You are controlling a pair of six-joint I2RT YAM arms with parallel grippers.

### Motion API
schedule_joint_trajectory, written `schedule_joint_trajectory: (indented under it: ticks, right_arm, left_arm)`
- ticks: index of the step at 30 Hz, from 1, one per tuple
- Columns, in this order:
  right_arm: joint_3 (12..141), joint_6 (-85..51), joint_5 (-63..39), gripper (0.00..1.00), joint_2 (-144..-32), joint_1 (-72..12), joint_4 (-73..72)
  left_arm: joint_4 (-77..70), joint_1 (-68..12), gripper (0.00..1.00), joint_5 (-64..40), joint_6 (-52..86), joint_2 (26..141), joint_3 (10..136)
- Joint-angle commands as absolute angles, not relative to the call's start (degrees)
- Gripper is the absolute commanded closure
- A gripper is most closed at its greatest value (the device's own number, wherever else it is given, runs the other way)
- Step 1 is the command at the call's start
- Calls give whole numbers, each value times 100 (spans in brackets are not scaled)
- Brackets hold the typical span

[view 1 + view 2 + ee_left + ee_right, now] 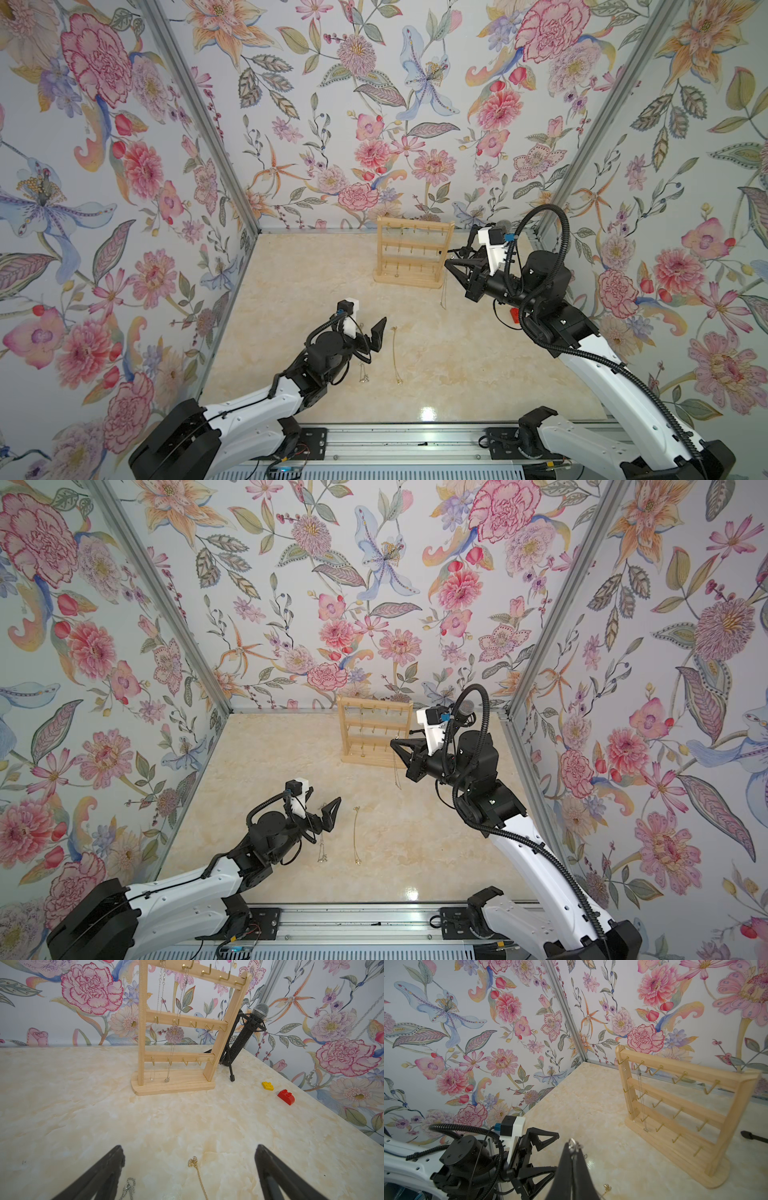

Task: Take the necklace off the jewelry display stand
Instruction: Take off the necklace from the stand.

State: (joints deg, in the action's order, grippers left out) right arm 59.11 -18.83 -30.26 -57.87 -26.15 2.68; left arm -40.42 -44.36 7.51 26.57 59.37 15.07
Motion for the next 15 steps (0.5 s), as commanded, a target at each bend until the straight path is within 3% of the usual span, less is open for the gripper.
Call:
schedule_joint_trajectory:
  ticks: [1,15]
  right_arm:
    - [5738,-1794,-3455,100,-5561,-2597,487]
    - [4984,-1753,-4222,100,-5076,-2990,581]
  left_arm:
    - [-4552,-4394,1,652,2703,5958,1387]
    - [-4851,-4394,1,664,2760,5698,1143]
